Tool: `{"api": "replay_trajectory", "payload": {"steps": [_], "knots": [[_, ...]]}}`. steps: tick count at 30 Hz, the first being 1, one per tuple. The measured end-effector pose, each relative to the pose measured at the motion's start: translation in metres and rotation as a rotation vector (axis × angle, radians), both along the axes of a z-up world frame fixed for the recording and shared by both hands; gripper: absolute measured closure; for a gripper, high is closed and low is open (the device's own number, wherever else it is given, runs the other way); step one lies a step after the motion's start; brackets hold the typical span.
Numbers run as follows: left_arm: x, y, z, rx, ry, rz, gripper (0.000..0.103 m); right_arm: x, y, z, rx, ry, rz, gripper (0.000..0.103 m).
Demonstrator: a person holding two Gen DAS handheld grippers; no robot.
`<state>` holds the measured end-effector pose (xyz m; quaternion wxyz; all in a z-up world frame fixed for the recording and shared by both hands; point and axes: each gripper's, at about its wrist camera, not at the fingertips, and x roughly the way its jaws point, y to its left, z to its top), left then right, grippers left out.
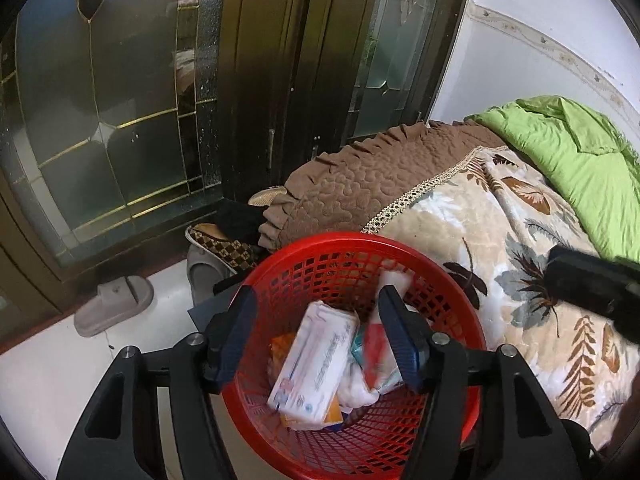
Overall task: Collect trash
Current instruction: 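Carry both boxes to the red basket and open both tools over it, then move both empty tools back over the remaining trash on the bed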
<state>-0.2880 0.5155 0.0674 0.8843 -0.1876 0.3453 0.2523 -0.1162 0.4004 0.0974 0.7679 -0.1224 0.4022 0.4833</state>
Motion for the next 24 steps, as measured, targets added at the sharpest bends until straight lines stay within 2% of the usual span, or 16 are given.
{"api": "replay_trajectory", "payload": {"steps": [5,11,24], "knots": [[0.009,-0.022,0.010,0.066,0.011,-0.024,0.035,0.006,-0.024,0.017,0.060,-0.015,-0.056,0.070],[0.025,-0.062,0.026,0.176,0.019,-0.085,0.033,0.013,-0.071,0.037,0.143,-0.015,-0.144,0.070],[0.053,-0.136,0.056,0.338,0.001,-0.212,0.032,0.032,-0.182,0.055,0.222,-0.034,-0.381,0.069]]}}
